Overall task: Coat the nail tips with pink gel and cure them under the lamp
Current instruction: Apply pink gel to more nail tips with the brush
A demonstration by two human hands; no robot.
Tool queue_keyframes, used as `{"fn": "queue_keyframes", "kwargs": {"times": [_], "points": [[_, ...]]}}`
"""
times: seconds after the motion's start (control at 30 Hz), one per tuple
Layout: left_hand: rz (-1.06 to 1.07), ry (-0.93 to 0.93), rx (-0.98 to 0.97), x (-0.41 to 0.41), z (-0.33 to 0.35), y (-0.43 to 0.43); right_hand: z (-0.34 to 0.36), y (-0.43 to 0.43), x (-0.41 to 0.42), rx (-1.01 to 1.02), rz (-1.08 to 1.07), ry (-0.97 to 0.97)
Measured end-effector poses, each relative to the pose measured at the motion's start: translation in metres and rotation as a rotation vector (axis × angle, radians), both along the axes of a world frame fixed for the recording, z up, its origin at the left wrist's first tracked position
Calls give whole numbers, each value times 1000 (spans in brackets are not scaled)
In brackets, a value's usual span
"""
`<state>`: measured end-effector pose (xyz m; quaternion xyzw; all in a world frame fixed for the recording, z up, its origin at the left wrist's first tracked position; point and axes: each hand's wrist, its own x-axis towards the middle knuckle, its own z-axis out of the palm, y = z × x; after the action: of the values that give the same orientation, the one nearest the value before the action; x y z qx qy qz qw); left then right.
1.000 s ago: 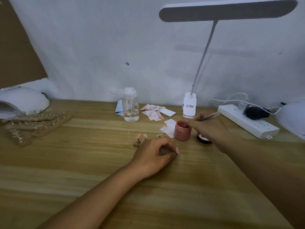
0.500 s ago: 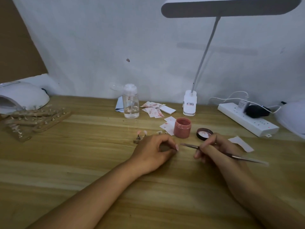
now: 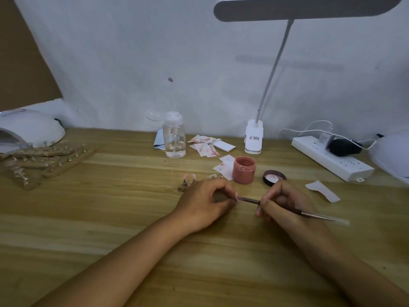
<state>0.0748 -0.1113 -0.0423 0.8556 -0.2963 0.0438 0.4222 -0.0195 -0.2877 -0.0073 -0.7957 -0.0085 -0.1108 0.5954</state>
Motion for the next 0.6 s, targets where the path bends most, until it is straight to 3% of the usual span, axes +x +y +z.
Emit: {"fn": "queue_keyframes", "kwargs": {"times": [0.37, 0.53, 0.6], "points": [[-24, 19, -43, -2, 1, -1, -5, -2, 1, 26, -29, -32], [-29, 11, -95, -6, 5, 0, -2, -3, 1, 89, -211, -325], [-42, -6, -197, -10, 7, 0, -3, -3, 1, 7, -208, -373]]}}
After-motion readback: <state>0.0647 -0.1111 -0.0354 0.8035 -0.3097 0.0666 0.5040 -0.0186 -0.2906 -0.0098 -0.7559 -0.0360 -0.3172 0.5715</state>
